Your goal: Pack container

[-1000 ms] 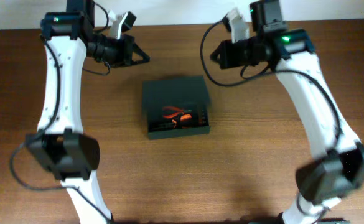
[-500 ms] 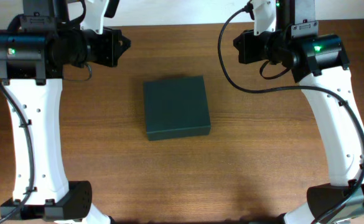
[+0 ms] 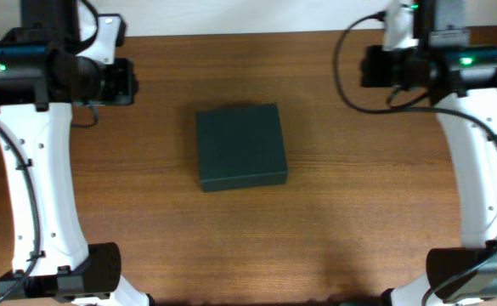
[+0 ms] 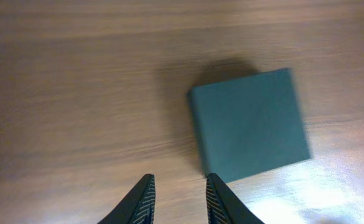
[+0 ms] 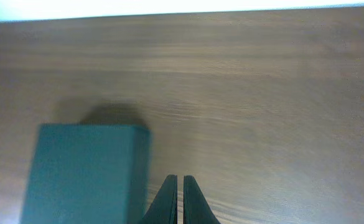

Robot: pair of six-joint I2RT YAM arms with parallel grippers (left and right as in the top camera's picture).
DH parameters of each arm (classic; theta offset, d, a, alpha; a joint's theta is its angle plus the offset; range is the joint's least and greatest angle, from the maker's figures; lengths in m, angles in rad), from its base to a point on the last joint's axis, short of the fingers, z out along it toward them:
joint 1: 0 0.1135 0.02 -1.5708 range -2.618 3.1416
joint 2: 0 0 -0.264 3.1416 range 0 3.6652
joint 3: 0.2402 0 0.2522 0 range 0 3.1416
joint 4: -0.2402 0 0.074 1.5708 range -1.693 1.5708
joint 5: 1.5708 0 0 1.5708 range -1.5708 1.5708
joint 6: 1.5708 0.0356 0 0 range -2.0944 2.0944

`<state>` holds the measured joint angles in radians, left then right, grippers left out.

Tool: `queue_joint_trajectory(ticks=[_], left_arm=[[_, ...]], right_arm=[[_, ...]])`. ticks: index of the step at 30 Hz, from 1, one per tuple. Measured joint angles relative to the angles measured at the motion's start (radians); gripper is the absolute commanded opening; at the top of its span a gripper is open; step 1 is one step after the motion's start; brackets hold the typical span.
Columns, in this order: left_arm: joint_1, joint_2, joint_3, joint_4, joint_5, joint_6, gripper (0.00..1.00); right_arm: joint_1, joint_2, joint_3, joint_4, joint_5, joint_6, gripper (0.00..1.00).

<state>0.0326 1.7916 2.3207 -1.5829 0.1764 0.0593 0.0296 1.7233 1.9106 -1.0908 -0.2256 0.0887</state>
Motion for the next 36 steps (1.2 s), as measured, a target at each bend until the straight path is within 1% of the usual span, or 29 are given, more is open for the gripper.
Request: queue_joint_trajectory(ticks=[2, 3, 4, 5, 7, 9, 10, 11, 12, 16, 28, 36], left_arm=[[0.029, 0.000, 0.000, -0.009, -0.031, -0.006, 0.42], [0.042, 0.000, 0.000, -0.013, -0.043, -0.014, 0.49], [0.058, 0.000, 0.000, -0.015, -0.056, -0.019, 0.59], [0.074, 0.000, 0.000, -0.017, -0.065, -0.026, 0.66], [0.103, 0.000, 0.000, -0.018, -0.076, -0.042, 0.67], [0.132, 0.000, 0.000, -0.019, -0.082, -0.050, 0.74], [0.148, 0.000, 0.000, -0.018, -0.087, -0.053, 0.87], [0.161, 0.000, 0.000, -0.018, -0.090, -0.053, 0.97], [0.173, 0.000, 0.000, -0.019, -0.093, -0.058, 0.99], [0.203, 0.000, 0.000, -0.018, -0.100, -0.064, 0.99], [0.204, 0.000, 0.000, -0.018, -0.102, -0.064, 0.99], [0.204, 0.000, 0.000, -0.018, -0.103, -0.064, 0.99]], right_arm=[[-0.053, 0.000, 0.000, -0.014, 0.005, 0.006, 0.04], [-0.076, 0.000, 0.000, -0.019, 0.007, 0.009, 0.04], [-0.098, 0.000, 0.000, -0.024, 0.009, 0.009, 0.04], [-0.124, 0.002, 0.000, -0.032, 0.011, 0.010, 0.04], [-0.165, 0.008, 0.000, -0.048, 0.016, 0.013, 0.04], [-0.207, 0.020, 0.000, -0.076, 0.019, 0.014, 0.04], [-0.220, 0.025, 0.000, -0.084, 0.019, 0.013, 0.04], [-0.233, 0.031, 0.000, -0.092, 0.020, 0.013, 0.04], [-0.245, 0.037, 0.000, -0.099, 0.021, 0.013, 0.04], [-0.260, 0.049, 0.000, -0.111, 0.023, 0.013, 0.04], [-0.259, 0.050, 0.000, -0.158, 0.023, 0.013, 0.04], [-0.227, 0.050, 0.000, -0.173, 0.023, -0.014, 0.04]])
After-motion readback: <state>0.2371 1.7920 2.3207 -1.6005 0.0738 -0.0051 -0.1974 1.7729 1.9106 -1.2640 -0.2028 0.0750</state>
